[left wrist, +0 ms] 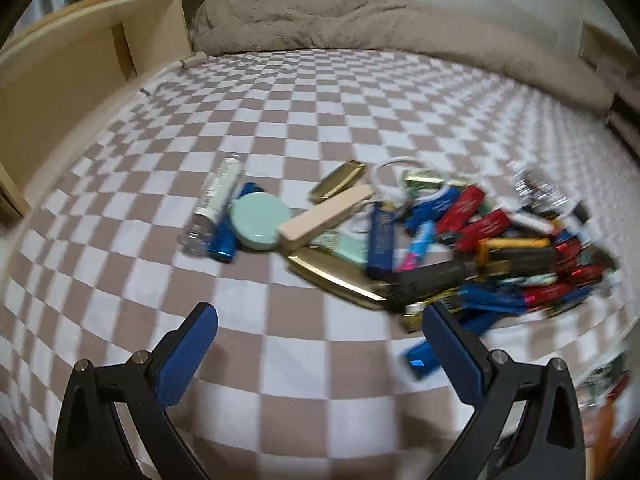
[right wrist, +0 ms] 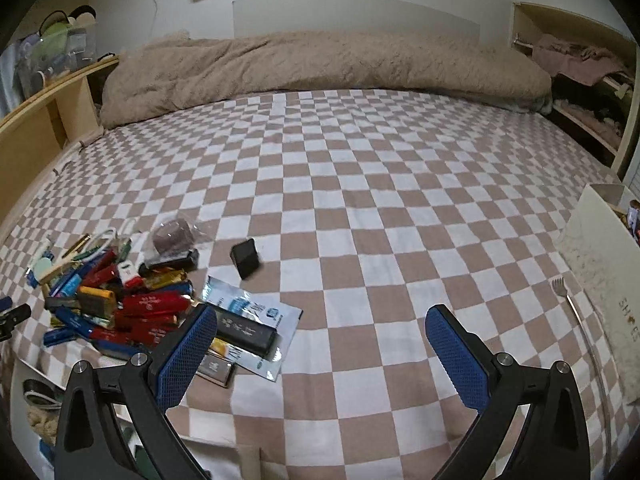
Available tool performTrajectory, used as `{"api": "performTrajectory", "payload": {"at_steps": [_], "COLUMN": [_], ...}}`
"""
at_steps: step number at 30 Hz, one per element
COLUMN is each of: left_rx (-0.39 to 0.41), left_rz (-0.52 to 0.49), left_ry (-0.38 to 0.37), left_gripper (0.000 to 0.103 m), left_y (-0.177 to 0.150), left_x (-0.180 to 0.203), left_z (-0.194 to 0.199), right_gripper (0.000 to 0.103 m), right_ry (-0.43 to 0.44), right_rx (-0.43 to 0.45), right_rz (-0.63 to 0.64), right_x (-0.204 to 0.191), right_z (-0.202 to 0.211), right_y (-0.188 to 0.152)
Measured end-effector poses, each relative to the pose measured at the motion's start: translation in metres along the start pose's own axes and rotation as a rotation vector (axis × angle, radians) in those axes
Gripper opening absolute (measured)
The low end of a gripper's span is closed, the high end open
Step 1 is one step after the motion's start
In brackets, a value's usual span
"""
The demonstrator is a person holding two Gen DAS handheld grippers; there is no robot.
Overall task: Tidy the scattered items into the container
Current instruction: 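Move the left tool to the gold lighter while the right tool approaches the black lighter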
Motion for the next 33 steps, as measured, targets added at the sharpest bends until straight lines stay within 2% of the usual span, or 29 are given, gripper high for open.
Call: {"api": "performTrajectory", "payload": {"at_steps": [3, 7, 12, 15, 16, 19, 22, 30, 32, 33], "left_rx": [-0.021, -0.025, -0.009, 0.0, 0.002, -0.006, -0.017, -0.016, 0.002, 0.012], "left_rz": [-0.051, -0.115, -0.251, -0.246, -0.237, -0.188, -0.141, -0.151, -0.17, -0.186], "left_ry": [0.058, 0.02, 0.051, 0.009, -0.016, -0.094, -0.148, -0.171, -0.182, -0.178], "left_gripper": [0.103, 0.103, 0.103, 0.101, 0.098, 0.092, 0.091, 0.09, 0.077, 0.077], "left_y": [-0.006, -0.009, -0.011, -0.006, -0.005, -0.005, -0.003, 0.007, 0.006, 0.005], "left_x": [-0.005, 0.002, 0.022, 0.021, 0.02, 0.013, 0.007, 0.014, 0.02, 0.023], "left_z": [-0.01, -0.02, -0.032, -0.035, -0.036, -0.038, -0.04, -0.047, -0.043, -0.041], "right_gripper": [0.103, 0.103, 0.103, 0.103, 0.103, 0.103, 0.103, 0.103, 0.103, 0.103], "right_ry": [-0.019, -0.018, -0.023, -0.025, -0.024, -0.019, -0.012, 0.056, 0.067, 0.072], "right_rx": [-0.014, -0.033, -0.053, -0.066, -0.07, -0.068, -0.063, -0.096, -0.105, -0.11], "right_rz": [-0.014, -0.013, -0.029, -0.03, -0.03, -0.026, -0.021, -0.07, -0.088, -0.093], "right_x": [0.006, 0.008, 0.015, 0.018, 0.019, 0.02, 0.02, 0.022, 0.025, 0.025], "right_z": [-0.009, -0.017, -0.024, -0.027, -0.028, -0.03, -0.033, -0.044, -0.044, -0.045], "right_y": [-0.007, -0.014, -0.022, -0.026, -0.028, -0.03, -0.033, -0.034, -0.036, -0.037]}}
Point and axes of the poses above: each gripper's, at about its wrist camera, not at the fingertips, and z roughly against the way its jaws point, x to its right, y to its top, the point moved 3 cm from there along -z, roughly the way its jaws point, and after that the axes turned 7 degrees about x, right-handed, at the moved point
